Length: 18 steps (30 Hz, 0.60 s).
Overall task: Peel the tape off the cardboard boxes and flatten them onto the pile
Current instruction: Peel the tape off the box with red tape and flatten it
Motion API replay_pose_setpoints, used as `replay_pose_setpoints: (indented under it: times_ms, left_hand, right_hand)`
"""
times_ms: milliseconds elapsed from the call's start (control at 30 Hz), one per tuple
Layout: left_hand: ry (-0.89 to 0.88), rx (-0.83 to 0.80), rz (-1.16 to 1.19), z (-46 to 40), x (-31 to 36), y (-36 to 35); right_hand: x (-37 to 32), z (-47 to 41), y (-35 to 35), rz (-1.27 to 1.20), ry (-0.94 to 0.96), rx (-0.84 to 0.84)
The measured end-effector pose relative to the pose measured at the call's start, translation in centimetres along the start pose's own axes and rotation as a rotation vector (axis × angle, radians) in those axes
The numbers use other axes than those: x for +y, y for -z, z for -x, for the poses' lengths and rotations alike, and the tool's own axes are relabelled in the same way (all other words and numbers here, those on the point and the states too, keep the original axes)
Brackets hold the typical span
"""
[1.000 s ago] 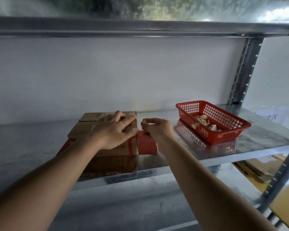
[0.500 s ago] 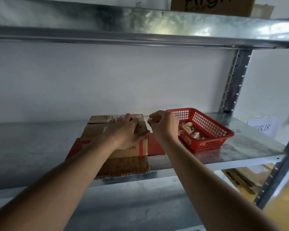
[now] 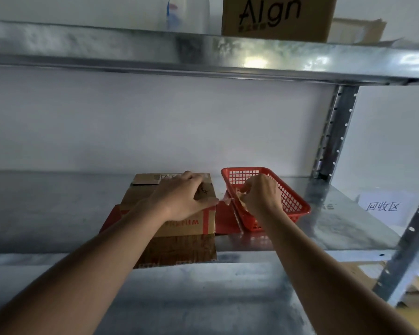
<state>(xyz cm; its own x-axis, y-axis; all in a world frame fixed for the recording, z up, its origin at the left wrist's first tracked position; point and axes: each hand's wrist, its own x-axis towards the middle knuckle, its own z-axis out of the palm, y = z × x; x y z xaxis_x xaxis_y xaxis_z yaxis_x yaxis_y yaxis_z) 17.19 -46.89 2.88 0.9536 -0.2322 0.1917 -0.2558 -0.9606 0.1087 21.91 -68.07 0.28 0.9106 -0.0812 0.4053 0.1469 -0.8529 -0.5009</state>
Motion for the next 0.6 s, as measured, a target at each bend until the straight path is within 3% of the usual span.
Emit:
replay_pose_setpoints:
  times_ms: [233, 400, 500, 600]
  left_hand:
    - [0.085, 0.011, -0.043, 1.5, -0.6, 1.2]
    - [0.199, 0.000, -0.091, 2.9, -2.7, 1.8]
    - [0.265, 0.020, -0.127, 4.0, -4.8, 2.0]
    - [0.381, 0.021, -0.081, 5.2, -6.9, 1.8]
  right_hand:
    - [0.0, -0.6, 0.8, -0.018, 0.034, 0.017]
    - [-2.1, -0.1, 0.7, -0.121, 0.227, 0.086]
    - [-3.9, -0.1, -0.2, -0.189, 0.334, 0.013]
    - [-5.4, -0.8, -1.3, -0.208, 0.254, -0.151]
